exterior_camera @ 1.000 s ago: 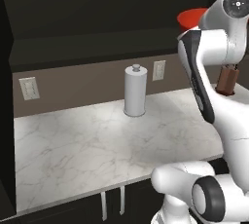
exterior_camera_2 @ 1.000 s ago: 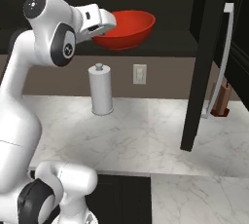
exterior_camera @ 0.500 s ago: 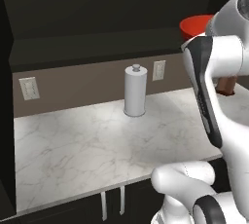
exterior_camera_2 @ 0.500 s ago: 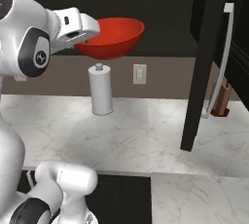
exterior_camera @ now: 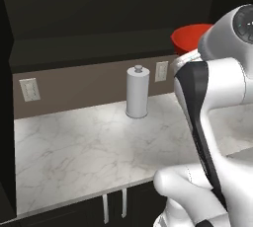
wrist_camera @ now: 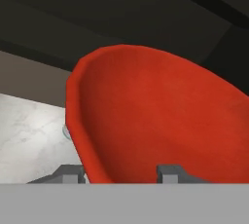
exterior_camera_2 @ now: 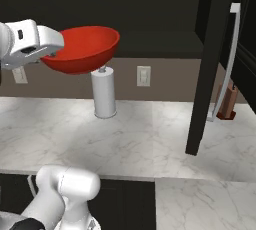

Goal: Move the bowls from the cabinet to the plates on the dining table.

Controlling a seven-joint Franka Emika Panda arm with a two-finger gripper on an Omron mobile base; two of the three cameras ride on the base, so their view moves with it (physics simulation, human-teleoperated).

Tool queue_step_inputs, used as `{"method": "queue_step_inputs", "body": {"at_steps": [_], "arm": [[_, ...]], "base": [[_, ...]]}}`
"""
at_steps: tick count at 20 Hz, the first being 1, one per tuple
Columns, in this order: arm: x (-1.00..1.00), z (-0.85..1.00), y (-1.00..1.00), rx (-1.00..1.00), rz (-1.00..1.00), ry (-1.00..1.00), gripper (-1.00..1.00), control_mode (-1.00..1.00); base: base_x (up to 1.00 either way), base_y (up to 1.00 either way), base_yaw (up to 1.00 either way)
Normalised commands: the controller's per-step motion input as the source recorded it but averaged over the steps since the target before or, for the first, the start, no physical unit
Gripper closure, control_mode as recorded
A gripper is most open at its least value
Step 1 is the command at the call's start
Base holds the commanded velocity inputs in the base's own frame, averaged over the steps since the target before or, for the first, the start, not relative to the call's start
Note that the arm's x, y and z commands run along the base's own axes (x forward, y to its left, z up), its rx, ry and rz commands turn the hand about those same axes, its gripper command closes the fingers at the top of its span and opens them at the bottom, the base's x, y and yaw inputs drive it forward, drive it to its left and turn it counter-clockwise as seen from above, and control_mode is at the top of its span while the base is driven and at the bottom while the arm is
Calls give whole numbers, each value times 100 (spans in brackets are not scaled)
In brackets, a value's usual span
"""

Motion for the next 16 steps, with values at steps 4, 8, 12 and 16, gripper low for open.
{"method": "queue_step_inputs", "body": {"at_steps": [4, 8, 12, 16], "arm": [[-50, -24, 44, 3, 0, 0, 100, -100], [-23, -40, 13, 9, 3, 0, 100, -100], [0, -46, 0, 11, 3, 2, 100, -100], [0, -31, 0, 7, 1, 0, 100, -100]], "base": [[0, 0, 0], [0, 0, 0], [0, 0, 0], [0, 0, 0]]}}
